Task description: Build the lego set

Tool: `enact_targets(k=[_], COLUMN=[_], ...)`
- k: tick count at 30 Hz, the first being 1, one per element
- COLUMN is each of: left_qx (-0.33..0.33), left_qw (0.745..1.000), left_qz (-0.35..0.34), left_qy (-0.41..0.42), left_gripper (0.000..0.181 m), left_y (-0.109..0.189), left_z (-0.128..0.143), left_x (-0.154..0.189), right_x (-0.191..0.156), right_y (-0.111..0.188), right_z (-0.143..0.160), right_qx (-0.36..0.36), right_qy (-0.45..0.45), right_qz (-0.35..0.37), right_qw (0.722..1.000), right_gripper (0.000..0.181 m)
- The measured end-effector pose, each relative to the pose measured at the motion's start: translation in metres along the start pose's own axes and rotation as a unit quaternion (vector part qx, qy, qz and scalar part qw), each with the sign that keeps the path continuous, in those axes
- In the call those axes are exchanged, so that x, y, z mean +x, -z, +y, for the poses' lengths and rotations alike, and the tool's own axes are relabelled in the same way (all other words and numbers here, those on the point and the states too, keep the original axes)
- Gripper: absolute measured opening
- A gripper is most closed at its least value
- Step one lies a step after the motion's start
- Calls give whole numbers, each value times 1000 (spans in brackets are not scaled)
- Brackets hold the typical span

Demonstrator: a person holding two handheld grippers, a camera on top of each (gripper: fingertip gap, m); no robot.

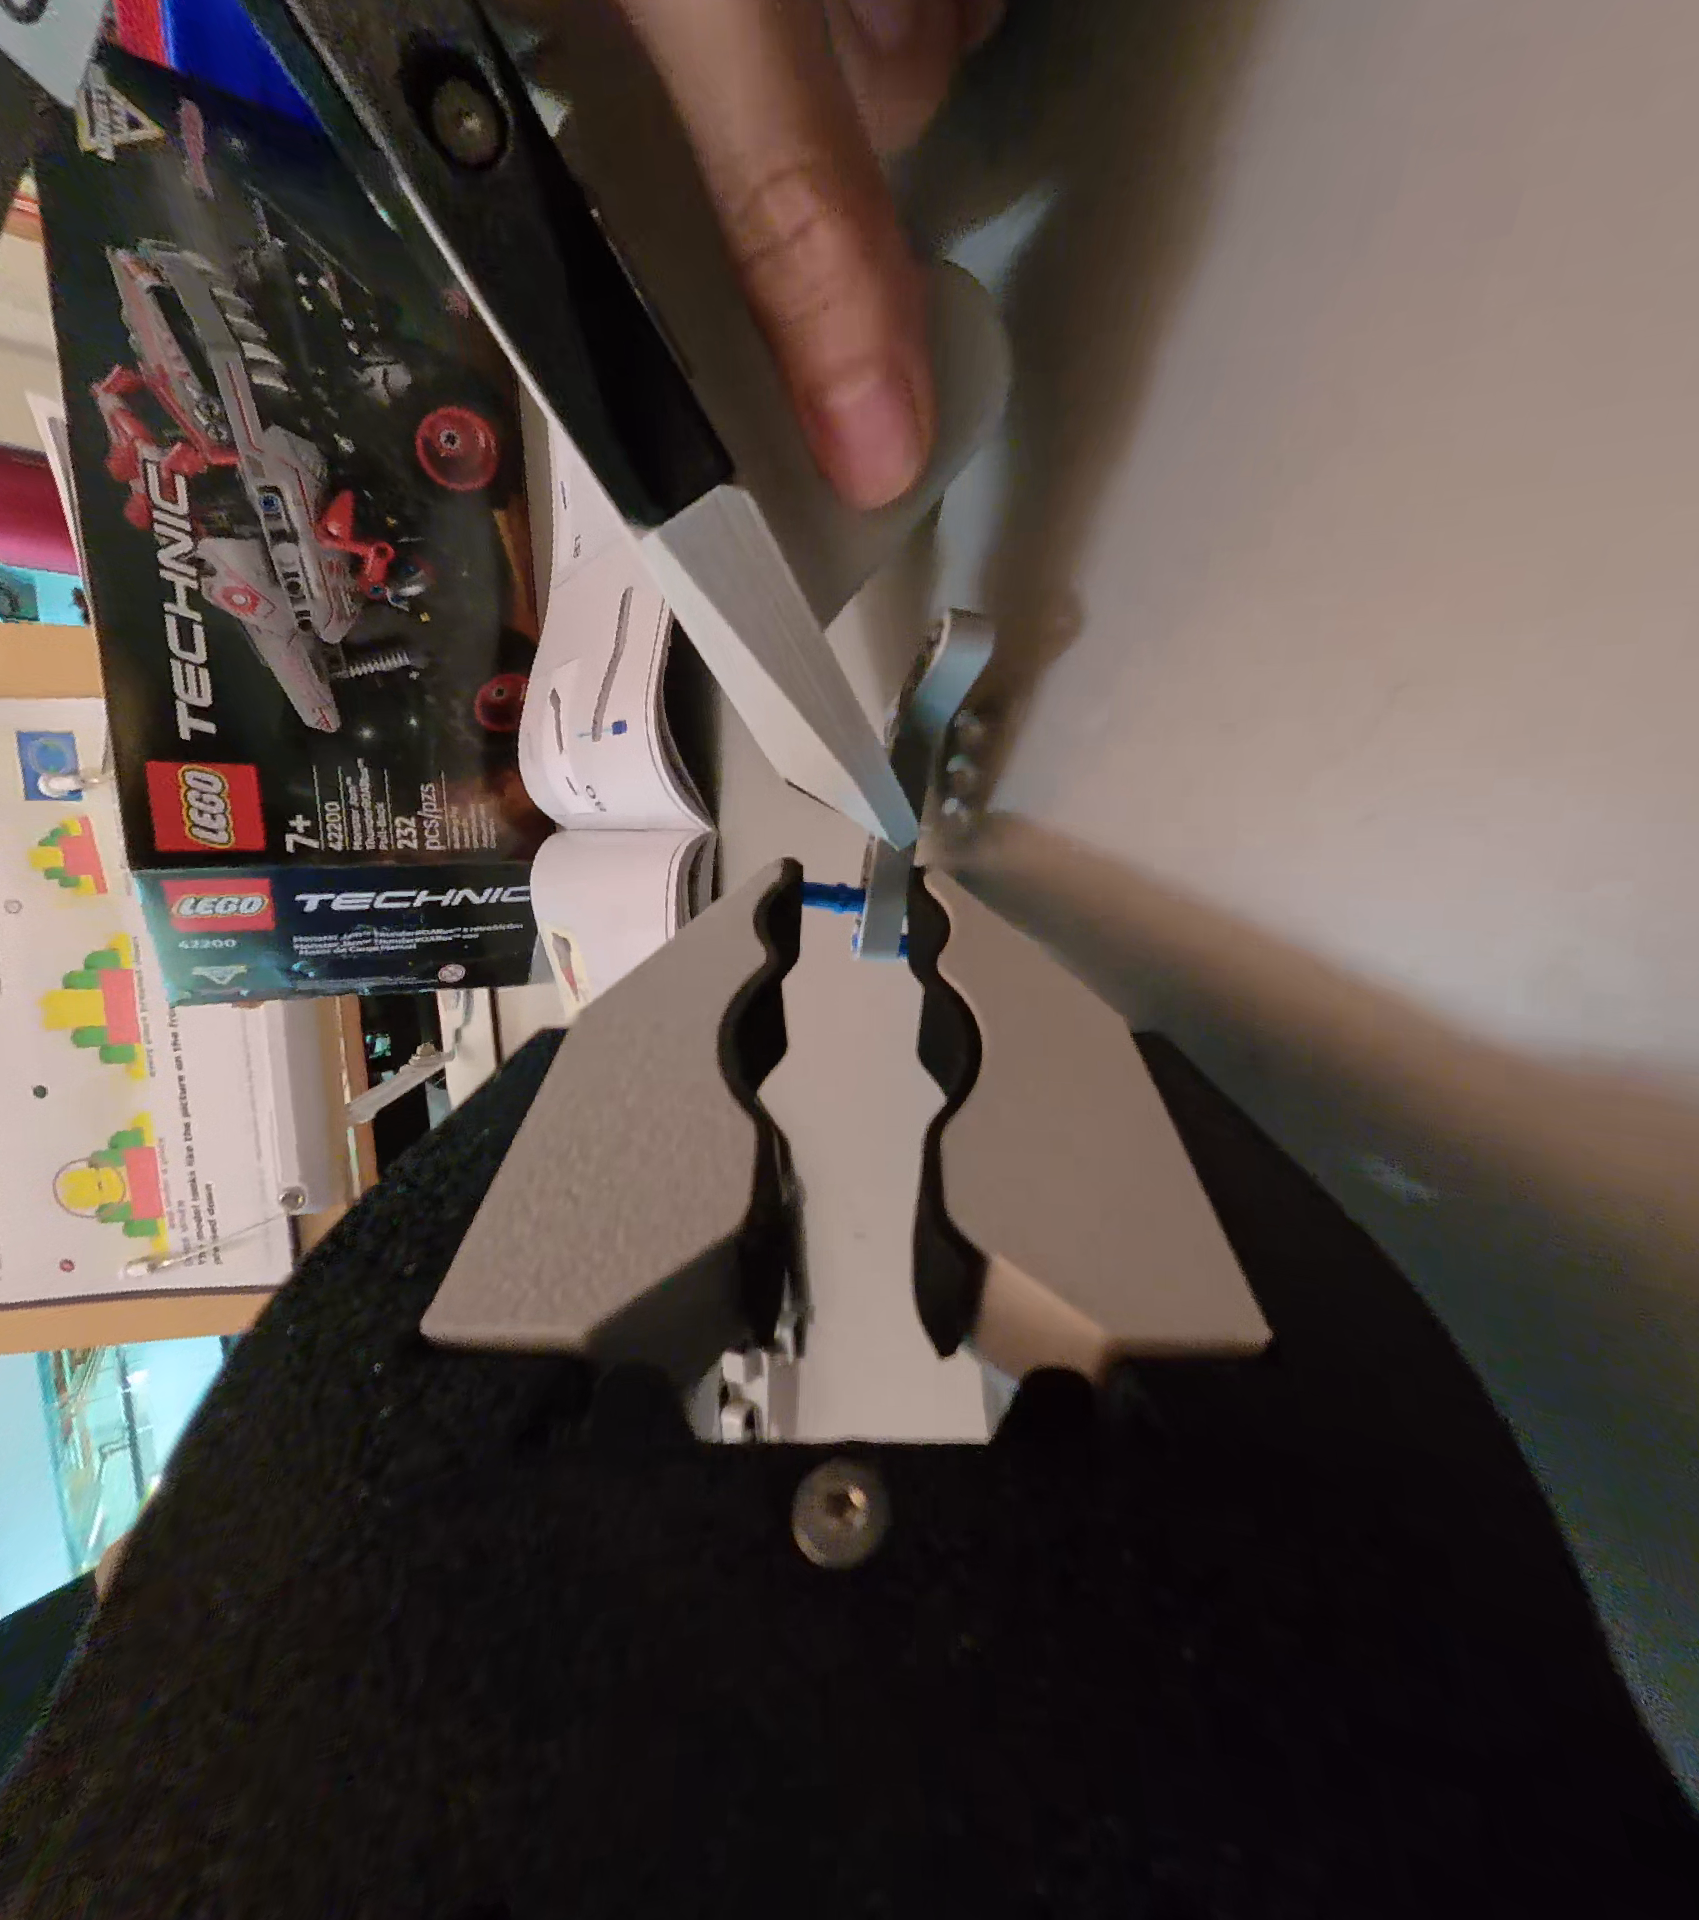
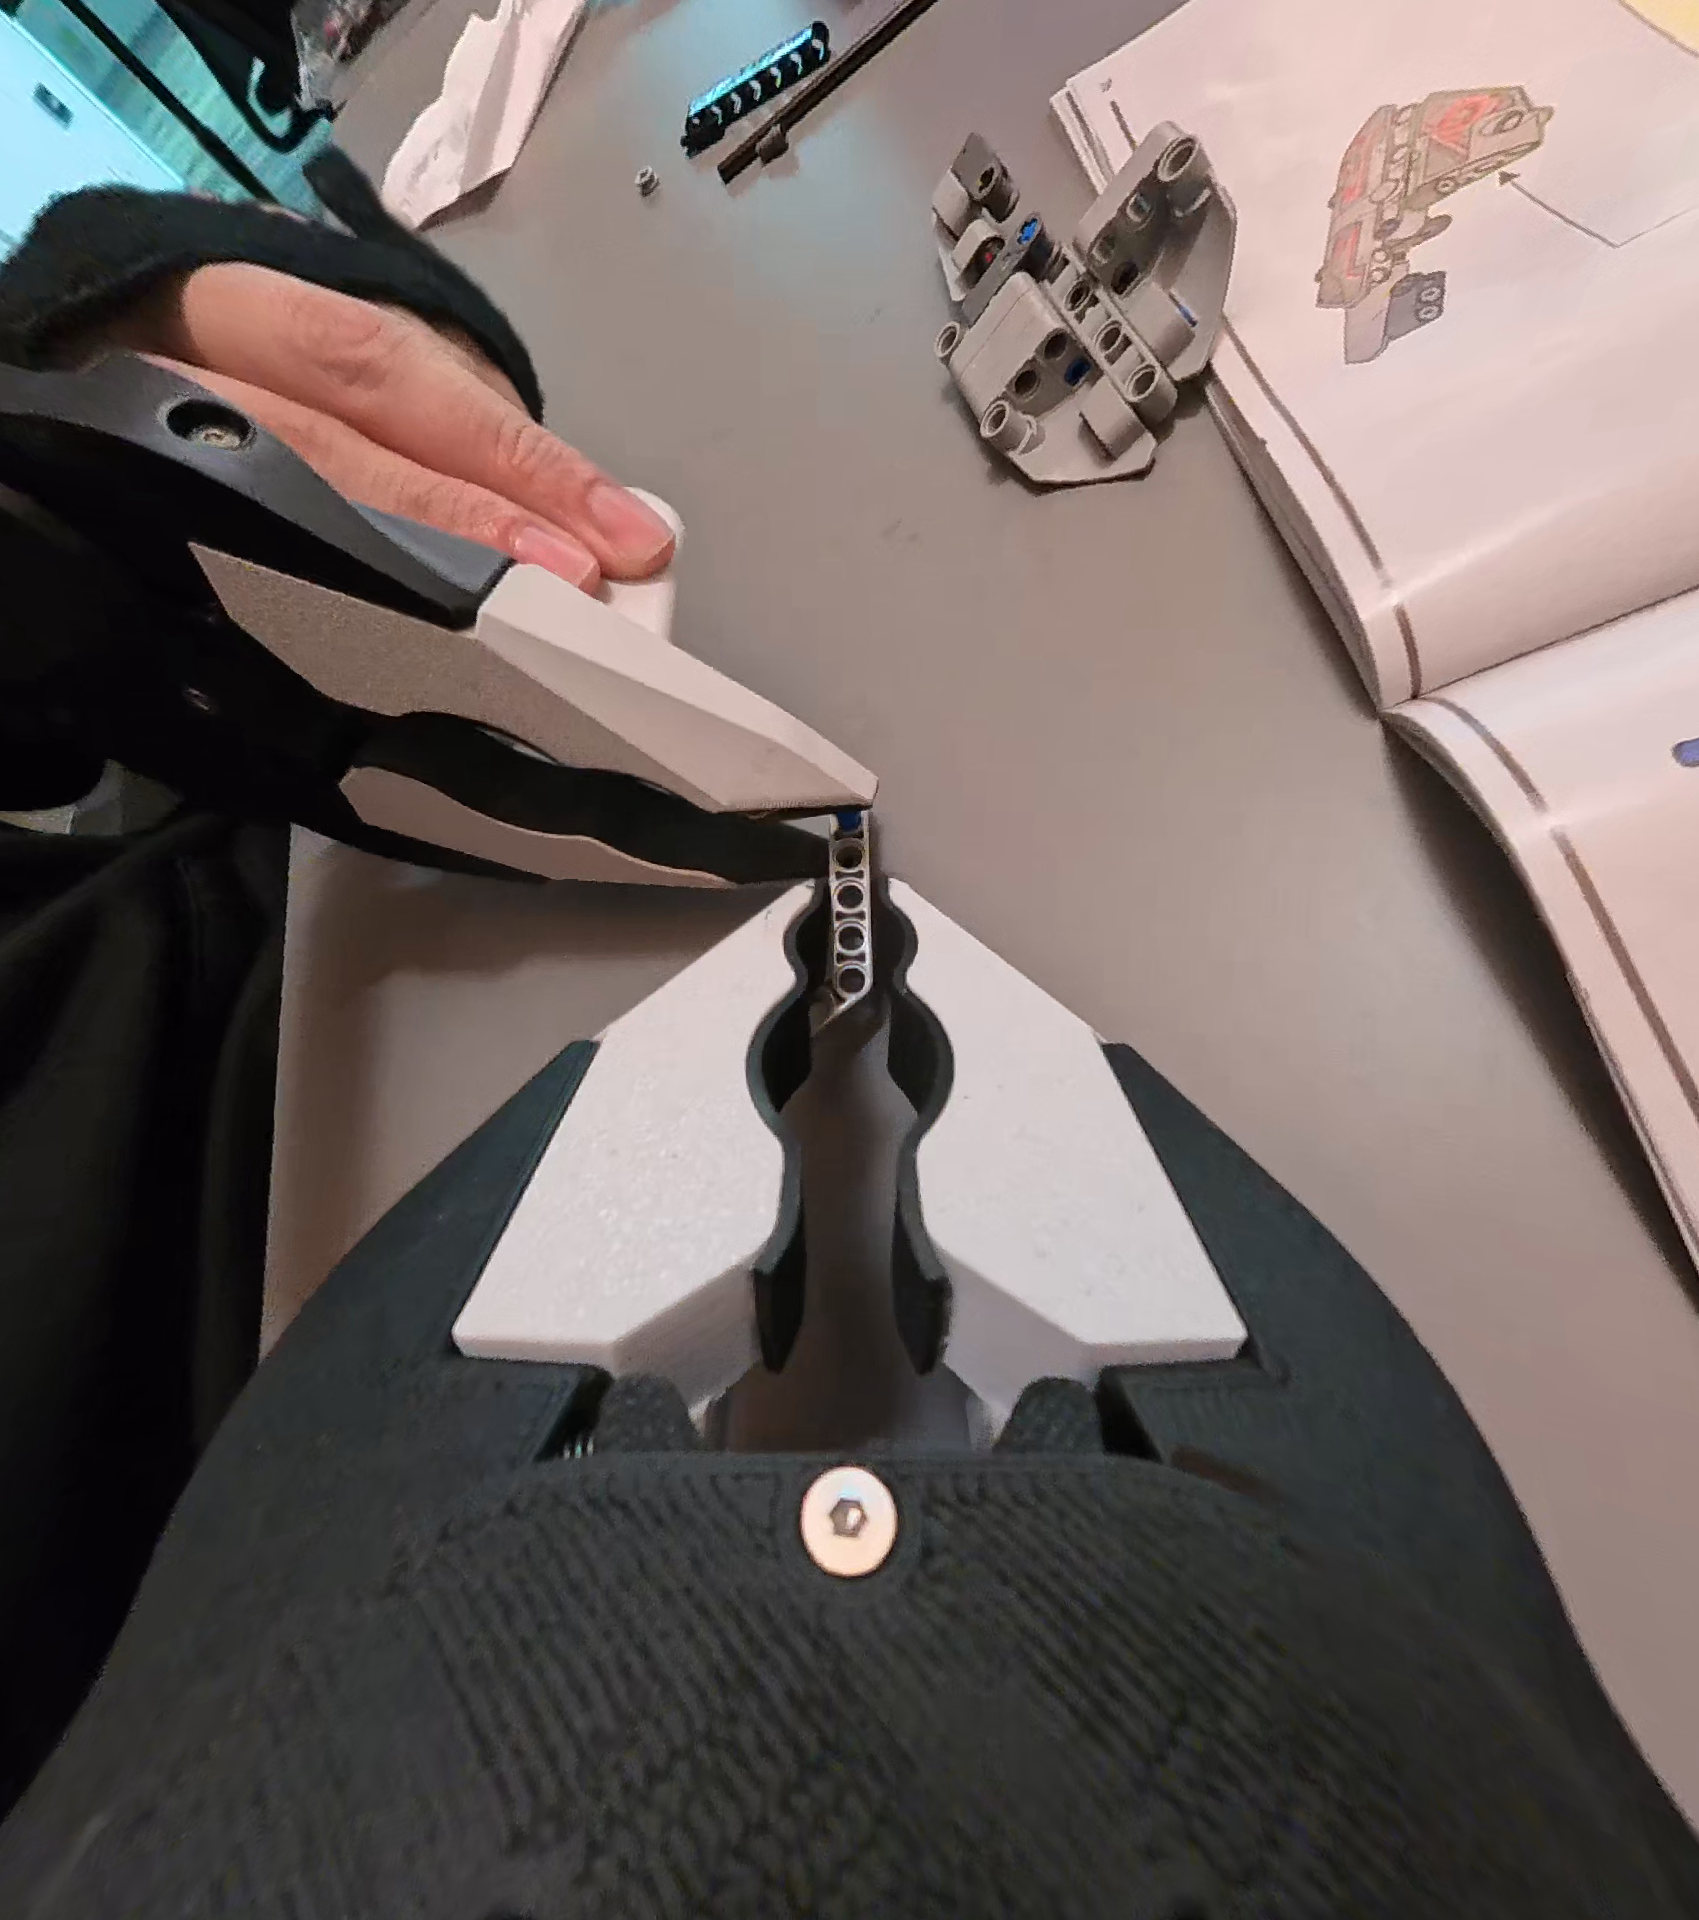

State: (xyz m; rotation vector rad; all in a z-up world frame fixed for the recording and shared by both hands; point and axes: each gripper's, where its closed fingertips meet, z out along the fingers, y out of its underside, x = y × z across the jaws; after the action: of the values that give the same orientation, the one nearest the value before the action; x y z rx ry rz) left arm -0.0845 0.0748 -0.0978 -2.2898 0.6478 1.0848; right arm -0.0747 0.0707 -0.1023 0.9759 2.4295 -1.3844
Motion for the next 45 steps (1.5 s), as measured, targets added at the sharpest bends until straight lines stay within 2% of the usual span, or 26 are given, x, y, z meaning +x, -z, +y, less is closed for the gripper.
enact_targets(k=[9,13,16,17,20,22,24,26,29,33,37,40,43,45], left_qx=[23,45,97,107,124,135,121,102,73,85,71,68,50,68], left_qw=[999,996,981,972,940,925,923,930,939,944,945,935,924,928], left_qz=[17,31,53,63,70,64,58,84,154,236,262,292,335,311], left_qy=[30,75,161,198,311,349,359,342,298,216,182,188,178,194], left_gripper=[15,33,39,48,43,36,33,31,30,39,49,48,46,46], left_y=[-1,6,21,25,32,36,34,27,6,-26,-60,-75,-66,-53], left_z=[0,-2,-3,1,22,33,41,39,26,-2,-14,-17,-2,9], left_x=[1,0,-13,-19,-45,-61,-72,-74,-68,-61,-55,-47,-36,-51], right_x=[1,1,1,1,-2,-11,-18,-26,-34,-17,19,43,62,69], right_y=[0,0,1,1,1,0,0,0,4,26,58,66,69,70], right_z=[0,0,-1,-1,1,5,10,13,15,22,7,-1,-8,-16], right_qx=[0,1,2,2,-1,-11,-17,-17,-9,-62,-50,-43,-25,-2], right_qy=[-5,-8,-11,-11,-7,1,6,5,25,58,76,103,115,129], right_qz=[-4,-4,-8,-10,-17,-36,-48,-60,-60,39,201,292,358,386], right_qw=[1000,1000,1000,1000,1000,999,999,998,998,996,975,950,926,913], right_gripper=[6,6,6,6,6,6,6,9,29,47,42,42,43,43])
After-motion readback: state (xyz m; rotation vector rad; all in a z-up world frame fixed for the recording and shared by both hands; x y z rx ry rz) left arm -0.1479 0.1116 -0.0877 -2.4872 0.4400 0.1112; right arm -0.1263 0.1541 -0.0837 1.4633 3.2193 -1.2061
